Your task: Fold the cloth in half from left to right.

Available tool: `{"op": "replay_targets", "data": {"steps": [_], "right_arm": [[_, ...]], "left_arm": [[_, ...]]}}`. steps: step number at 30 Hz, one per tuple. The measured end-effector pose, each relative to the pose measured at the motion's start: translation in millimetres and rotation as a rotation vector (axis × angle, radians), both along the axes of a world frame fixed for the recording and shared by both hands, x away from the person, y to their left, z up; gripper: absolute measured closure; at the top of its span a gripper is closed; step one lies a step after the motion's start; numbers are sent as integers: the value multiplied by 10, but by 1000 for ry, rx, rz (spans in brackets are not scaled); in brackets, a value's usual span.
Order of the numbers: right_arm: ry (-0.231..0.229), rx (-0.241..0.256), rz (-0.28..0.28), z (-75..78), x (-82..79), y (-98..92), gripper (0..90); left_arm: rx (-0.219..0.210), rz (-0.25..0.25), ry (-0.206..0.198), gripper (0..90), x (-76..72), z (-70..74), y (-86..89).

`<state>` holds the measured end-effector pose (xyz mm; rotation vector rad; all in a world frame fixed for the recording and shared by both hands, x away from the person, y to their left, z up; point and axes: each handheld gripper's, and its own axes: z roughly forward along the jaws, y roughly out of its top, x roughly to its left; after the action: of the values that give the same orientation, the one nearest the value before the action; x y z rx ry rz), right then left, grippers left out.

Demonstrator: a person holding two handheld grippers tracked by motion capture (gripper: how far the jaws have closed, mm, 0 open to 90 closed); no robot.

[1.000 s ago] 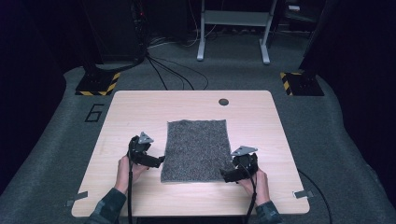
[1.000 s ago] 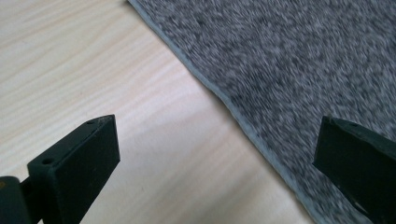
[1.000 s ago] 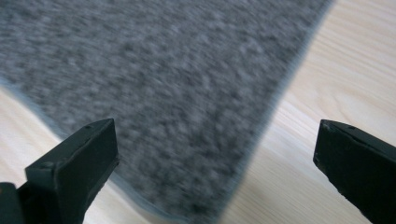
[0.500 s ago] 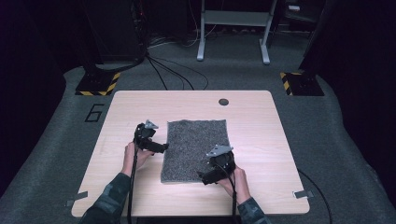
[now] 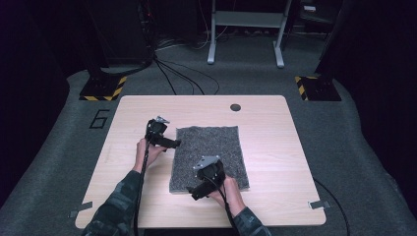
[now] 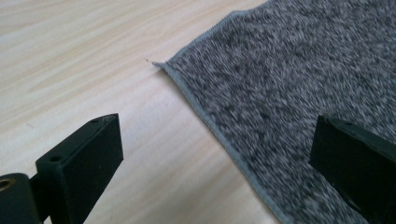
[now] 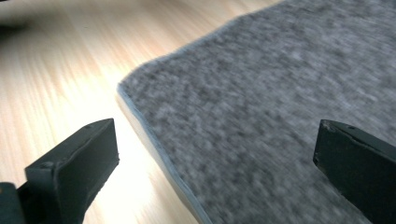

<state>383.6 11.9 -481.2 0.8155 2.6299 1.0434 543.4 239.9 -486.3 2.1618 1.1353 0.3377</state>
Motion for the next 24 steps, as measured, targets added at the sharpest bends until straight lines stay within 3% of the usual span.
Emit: {"op": "replay_targets", "data": {"steps": [2, 3, 6, 12, 14, 17, 20, 21, 24], "right_arm": [[-5, 5, 16, -12, -1, 84, 0], [6, 0, 23, -14, -4, 122, 0], [11, -5, 44, -48, -9, 235, 0], [22, -26, 78, -144, -21, 501, 14], [-2, -27, 77, -189, -38, 598, 63], [-4, -44, 70, -230, -95, 726, 196], [-47, -62, 65, -274, -127, 799, 350], [-45, -73, 67, -273, -138, 813, 370], [-66, -89, 59, -281, -165, 850, 441]], "left_arm": [[-28, -2, 18, 1, 67, -14, -4], [-26, 8, 8, 1, 88, -24, -11], [-40, 4, 34, 1, 176, -68, -22], [-9, 13, 27, 41, 291, -122, -69], [-15, 23, 18, 67, 310, -134, -92], [-6, 17, 12, 125, 334, -121, -112], [3, 39, -14, 217, 351, -105, -112], [-18, 48, -19, 250, 362, -110, -105], [-11, 56, -21, 341, 389, -126, -108]]}}
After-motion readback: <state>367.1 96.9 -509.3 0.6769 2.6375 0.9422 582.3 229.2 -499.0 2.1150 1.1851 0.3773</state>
